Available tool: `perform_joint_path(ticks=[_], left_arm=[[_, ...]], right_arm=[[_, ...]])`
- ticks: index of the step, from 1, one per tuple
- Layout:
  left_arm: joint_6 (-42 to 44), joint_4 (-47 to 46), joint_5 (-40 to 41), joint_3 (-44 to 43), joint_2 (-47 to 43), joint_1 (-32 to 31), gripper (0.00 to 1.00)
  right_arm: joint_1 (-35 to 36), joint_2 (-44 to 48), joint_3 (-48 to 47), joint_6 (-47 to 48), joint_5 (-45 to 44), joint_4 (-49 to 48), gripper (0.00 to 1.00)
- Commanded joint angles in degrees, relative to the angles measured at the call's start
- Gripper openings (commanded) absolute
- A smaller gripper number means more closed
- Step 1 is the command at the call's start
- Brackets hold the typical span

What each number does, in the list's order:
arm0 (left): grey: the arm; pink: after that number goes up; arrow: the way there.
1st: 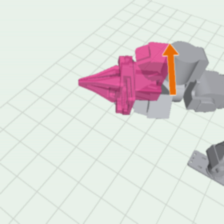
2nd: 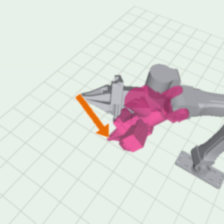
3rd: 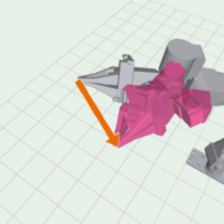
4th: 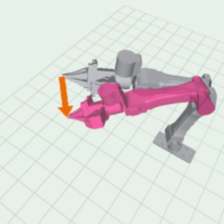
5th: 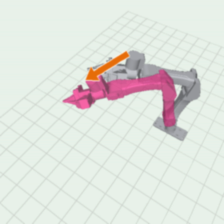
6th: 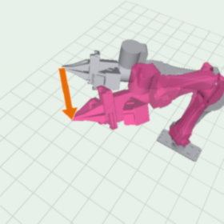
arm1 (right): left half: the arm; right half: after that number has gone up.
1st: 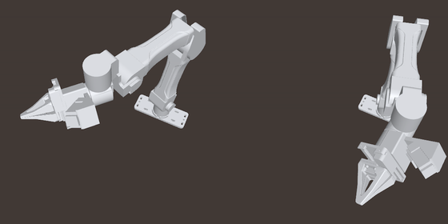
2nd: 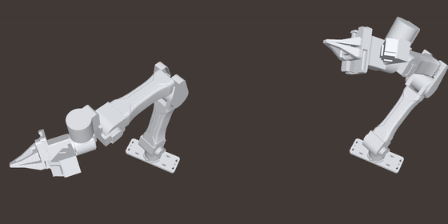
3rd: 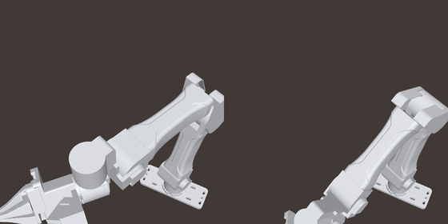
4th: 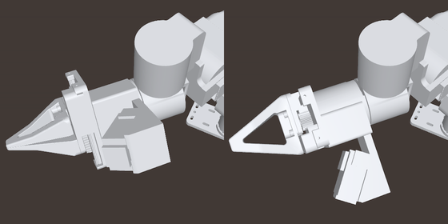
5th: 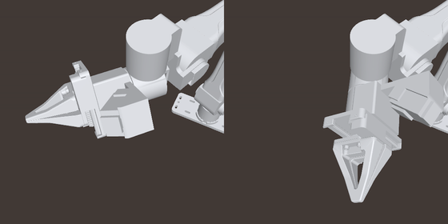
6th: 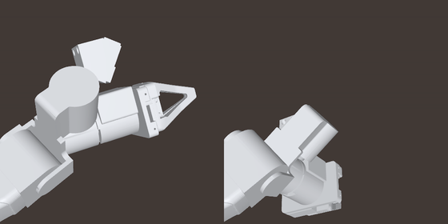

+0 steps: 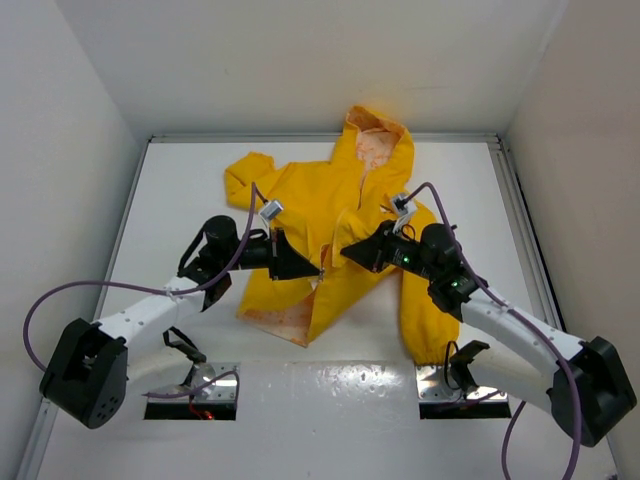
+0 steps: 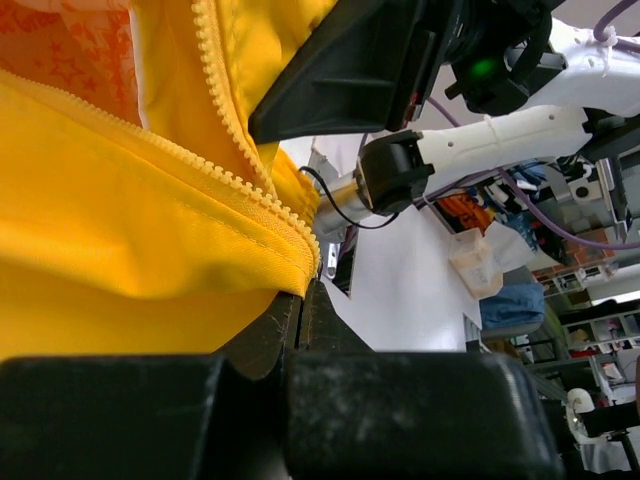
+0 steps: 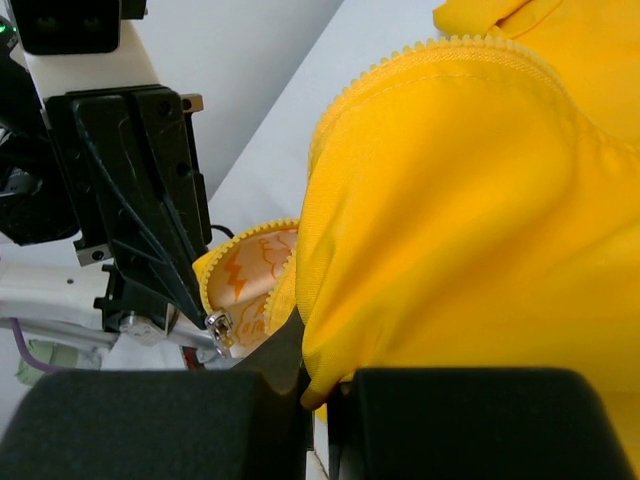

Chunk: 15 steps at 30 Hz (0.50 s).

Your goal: Zip up the jacket

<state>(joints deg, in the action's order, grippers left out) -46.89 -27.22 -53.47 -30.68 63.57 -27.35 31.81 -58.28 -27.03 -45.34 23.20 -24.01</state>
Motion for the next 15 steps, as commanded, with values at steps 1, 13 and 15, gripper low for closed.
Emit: perform_joint_path(ticks=[1,13,15], left_arm=[[-2.2,-4.5,-1.6,-0.4,0.2,-0.5,0.0],[-1.1,-4.7,0.5,0.8,0.8,-0.5,0.0],[-2.2,-5.7,1.1,1.3,0.8,-0.5,0.0]], right_arm=[[1.1,0.9,-1.9,1.8,0.1,-4.6,0.0],[1.8,0.8,-3.6,1.1,-3.6,-1.7,0.0],[1.8,1.1,-3.9,0.3,-4.5,0.1,0.0]])
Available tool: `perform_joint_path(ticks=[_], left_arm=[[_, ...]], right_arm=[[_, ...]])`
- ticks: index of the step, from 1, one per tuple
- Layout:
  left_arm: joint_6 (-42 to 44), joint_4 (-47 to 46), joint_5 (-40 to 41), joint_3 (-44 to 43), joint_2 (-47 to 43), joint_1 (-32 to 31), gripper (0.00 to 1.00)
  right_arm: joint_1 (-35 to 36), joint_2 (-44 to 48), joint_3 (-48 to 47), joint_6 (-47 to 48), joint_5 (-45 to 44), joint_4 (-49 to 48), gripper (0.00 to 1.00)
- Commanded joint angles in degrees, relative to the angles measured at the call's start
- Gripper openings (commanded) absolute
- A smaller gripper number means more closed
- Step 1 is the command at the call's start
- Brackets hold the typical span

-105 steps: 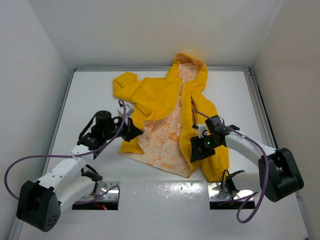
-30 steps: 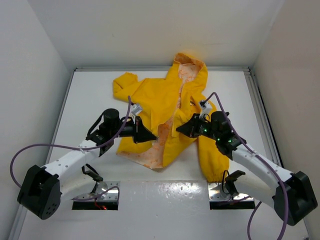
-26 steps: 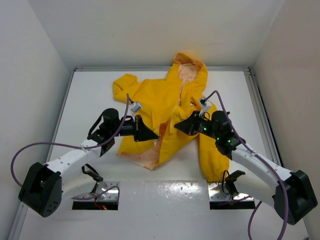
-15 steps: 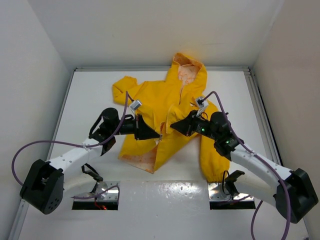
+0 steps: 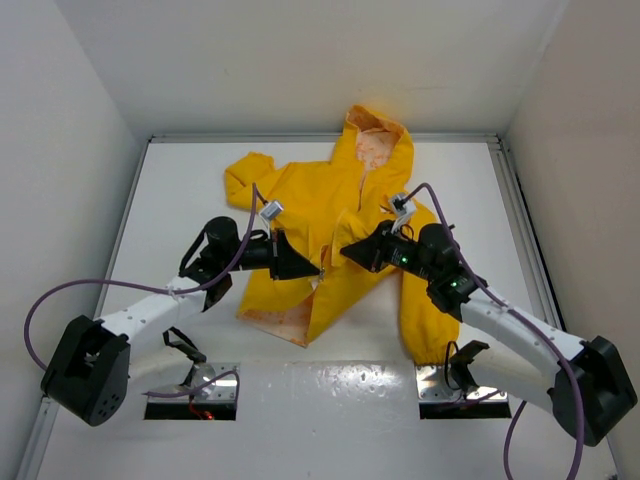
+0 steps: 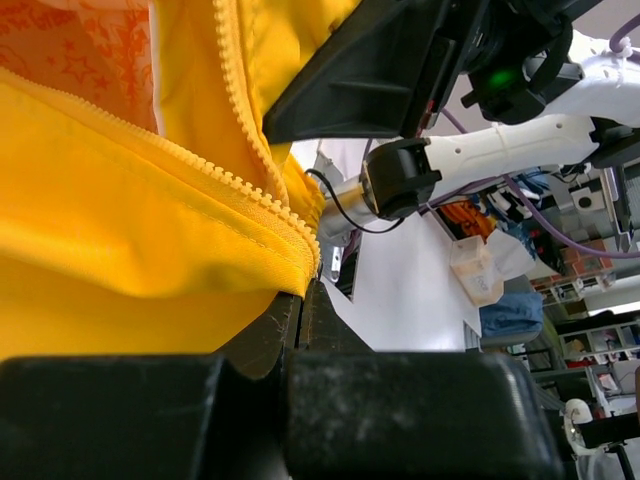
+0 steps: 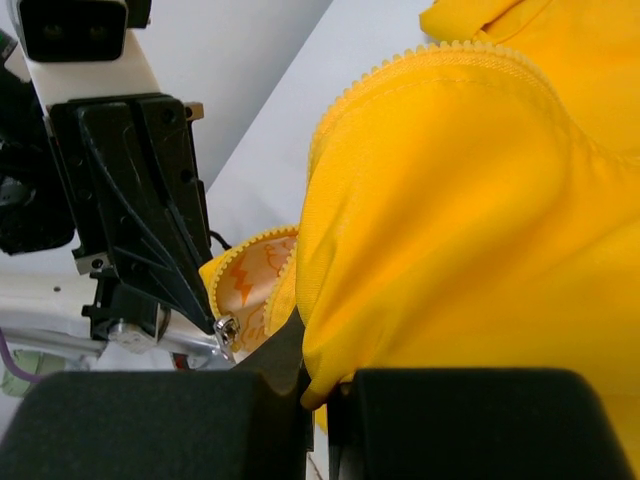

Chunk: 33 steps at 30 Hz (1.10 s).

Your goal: Zip up the jacket

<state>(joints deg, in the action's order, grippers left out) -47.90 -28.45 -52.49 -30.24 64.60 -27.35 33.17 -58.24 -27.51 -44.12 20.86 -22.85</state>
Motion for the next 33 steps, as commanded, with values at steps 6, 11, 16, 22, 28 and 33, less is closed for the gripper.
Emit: perform_joint_path(ticks=[6,11,16,22,28,33], left_arm=[[-1.8,-6.6,0.6,0.9,0.3,-0.5,0.0],[-1.8,-7.1,1.2,0.9,0.3,-0.5,0.0],[-1.8,-7.1,1.2,0.9,0.9,-0.5,0.0],[-2.3,-7.9,1.2,0.9,1.9,-0.5,0.0],[-4.0,-9.7,0.6,0.9,2.5,-0.5,0.0],[-4.5,-10.2,0.6,0.9,2.5,-0.5,0.0]], right_arm=[[1.0,0.6,-4.7,-4.6,-4.0,1.2,0.0],[1.7,0.2,-4.7,-5.5,-3.9,1.3,0.0],[2.5,0.1,-4.6,-6.2,-3.9,1.2,0.0],[2.4,0.0,-4.8,-6.6,-3.4,0.8,0.0],[3.0,-0.2,-4.7,-7.0,-3.4,0.6,0.0],[3.1,0.0,-4.5,-7.5,-3.1,0.4,0.0]])
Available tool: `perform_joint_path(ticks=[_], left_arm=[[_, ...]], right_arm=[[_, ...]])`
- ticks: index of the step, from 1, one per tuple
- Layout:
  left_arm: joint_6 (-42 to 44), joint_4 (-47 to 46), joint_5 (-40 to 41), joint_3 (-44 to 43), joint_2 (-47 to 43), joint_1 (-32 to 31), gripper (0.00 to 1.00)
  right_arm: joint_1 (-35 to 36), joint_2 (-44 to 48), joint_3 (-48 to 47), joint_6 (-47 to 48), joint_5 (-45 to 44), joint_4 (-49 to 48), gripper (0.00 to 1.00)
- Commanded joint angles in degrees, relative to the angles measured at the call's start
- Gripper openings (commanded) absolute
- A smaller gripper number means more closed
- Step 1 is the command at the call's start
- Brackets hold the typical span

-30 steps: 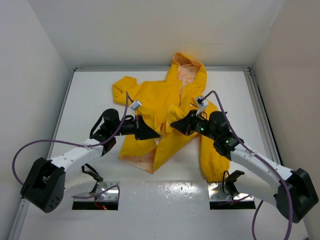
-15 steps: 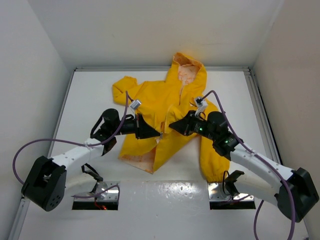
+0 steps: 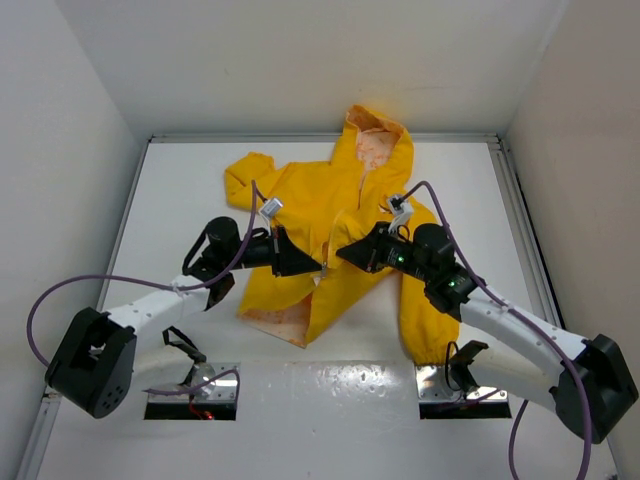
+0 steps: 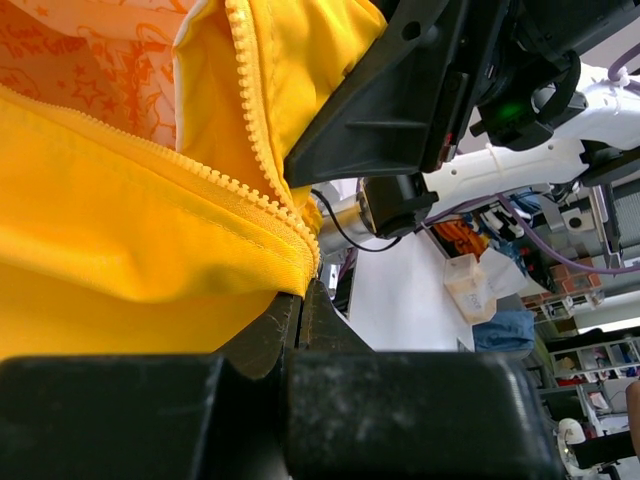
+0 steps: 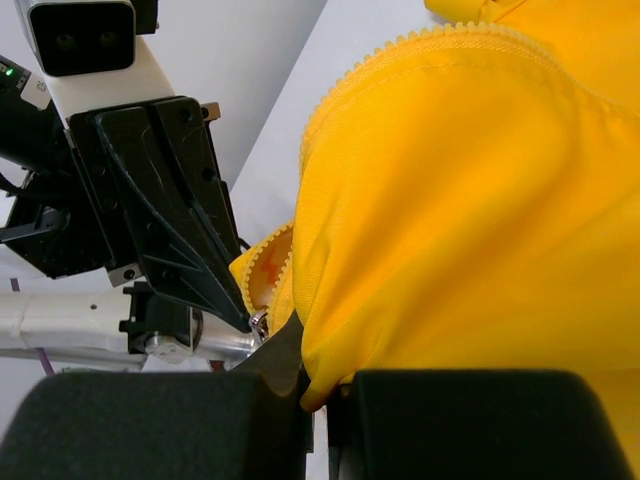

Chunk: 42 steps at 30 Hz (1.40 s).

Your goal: Zip up the jacket

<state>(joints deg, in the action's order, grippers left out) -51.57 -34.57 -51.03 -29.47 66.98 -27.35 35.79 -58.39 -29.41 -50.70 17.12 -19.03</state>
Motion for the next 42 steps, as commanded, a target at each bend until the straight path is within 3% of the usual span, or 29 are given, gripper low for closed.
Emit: perform_joint_path(ticks=[1,34,42], left_arm=[[-0.8,-4.1,-0.8,0.1,0.1,-0.5,0.0],[-2.0,-4.1,-0.7,0.1,1.1,0.2,0.0],[-5.6,-8.5,-0.2,-1.1,1.7,1.9,0.0]], right_arm=[[0.7,0.1,-2.6,-0.7,0.6,-3.5,0.0],[1.5,0.3,-2.2,-1.2,0.5,-4.0,0.0],[2.3,0.1,-1.1,0.5,0.3,-4.0,0.0]])
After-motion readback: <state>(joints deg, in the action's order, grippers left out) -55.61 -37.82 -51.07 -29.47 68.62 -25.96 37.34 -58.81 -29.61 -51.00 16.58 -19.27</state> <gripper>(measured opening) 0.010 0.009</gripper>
